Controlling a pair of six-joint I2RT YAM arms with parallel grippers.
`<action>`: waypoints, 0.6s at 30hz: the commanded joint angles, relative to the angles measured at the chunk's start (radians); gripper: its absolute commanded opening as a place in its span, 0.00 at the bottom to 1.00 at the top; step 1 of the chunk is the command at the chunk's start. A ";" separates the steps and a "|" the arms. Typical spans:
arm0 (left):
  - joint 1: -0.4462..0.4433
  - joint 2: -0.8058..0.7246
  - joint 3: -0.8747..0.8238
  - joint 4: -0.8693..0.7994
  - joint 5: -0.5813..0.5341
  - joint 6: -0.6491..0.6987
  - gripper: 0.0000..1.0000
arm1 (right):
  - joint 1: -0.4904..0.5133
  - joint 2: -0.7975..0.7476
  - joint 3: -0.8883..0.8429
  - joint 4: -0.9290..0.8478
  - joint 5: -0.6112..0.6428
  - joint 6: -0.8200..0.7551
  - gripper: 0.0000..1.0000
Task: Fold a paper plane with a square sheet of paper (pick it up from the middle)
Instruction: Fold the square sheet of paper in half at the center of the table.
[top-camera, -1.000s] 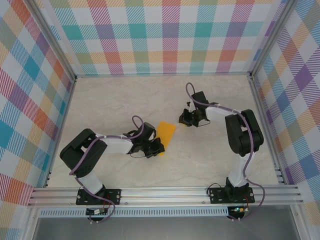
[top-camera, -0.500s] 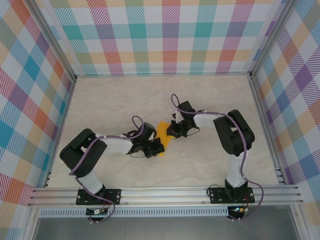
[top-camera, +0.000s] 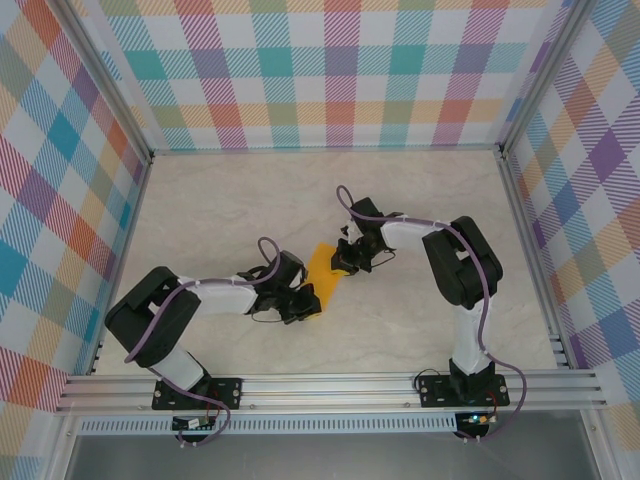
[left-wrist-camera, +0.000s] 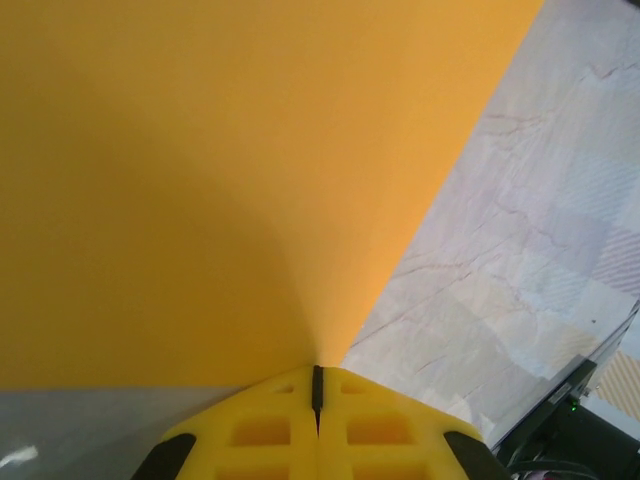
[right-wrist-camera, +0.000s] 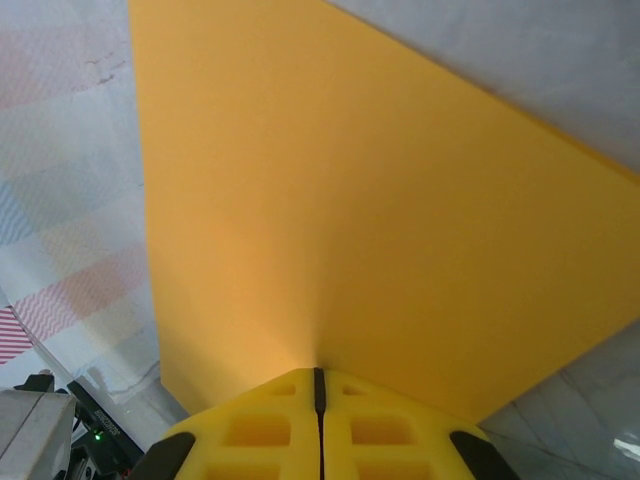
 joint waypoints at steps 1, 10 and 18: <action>-0.025 -0.029 -0.019 -0.209 0.014 0.039 0.06 | -0.005 0.038 0.010 -0.041 0.111 -0.003 0.06; 0.013 -0.148 0.234 -0.475 -0.164 0.126 0.22 | 0.010 -0.114 0.052 -0.086 0.143 -0.015 0.20; 0.131 -0.115 0.235 -0.457 -0.159 0.116 0.51 | 0.021 -0.107 0.120 -0.167 0.242 0.060 0.35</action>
